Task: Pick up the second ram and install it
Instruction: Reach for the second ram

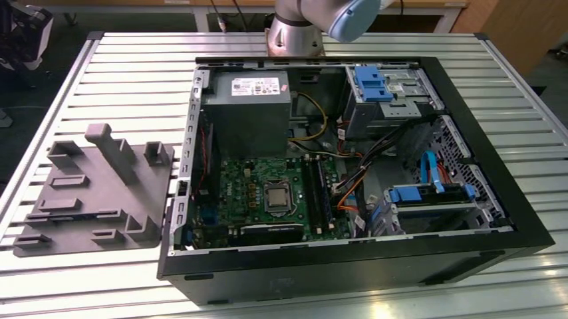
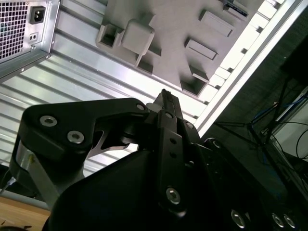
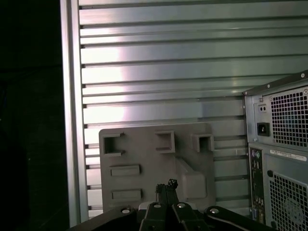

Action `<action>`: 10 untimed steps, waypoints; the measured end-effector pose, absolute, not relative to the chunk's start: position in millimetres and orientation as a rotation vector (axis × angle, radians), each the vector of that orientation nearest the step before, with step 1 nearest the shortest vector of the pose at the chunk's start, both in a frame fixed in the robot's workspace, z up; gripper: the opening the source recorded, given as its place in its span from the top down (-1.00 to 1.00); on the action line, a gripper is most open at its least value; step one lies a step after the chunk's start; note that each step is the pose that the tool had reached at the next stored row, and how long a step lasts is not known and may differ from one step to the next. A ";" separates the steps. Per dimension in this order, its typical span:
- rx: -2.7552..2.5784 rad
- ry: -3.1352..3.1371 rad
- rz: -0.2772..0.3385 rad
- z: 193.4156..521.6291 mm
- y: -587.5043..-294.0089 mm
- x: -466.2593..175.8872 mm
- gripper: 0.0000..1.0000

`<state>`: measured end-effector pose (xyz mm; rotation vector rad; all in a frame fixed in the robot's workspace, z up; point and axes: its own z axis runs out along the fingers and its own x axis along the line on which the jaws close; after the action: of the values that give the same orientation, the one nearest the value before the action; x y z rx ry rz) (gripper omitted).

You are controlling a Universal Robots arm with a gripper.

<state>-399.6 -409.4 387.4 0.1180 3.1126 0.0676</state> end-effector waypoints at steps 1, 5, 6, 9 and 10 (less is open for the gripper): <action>0.118 3.113 0.068 387.4 -410.0 -399.6 0.79; 0.118 3.112 0.068 387.0 -412.1 -400.0 0.79; 0.118 3.112 0.068 386.9 -412.6 -400.0 0.79; 0.118 3.112 0.068 386.7 -414.3 -400.4 0.79; 0.118 3.113 0.068 386.6 -414.9 -400.4 0.79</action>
<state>-400.4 -414.9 386.6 0.1180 3.1125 0.0676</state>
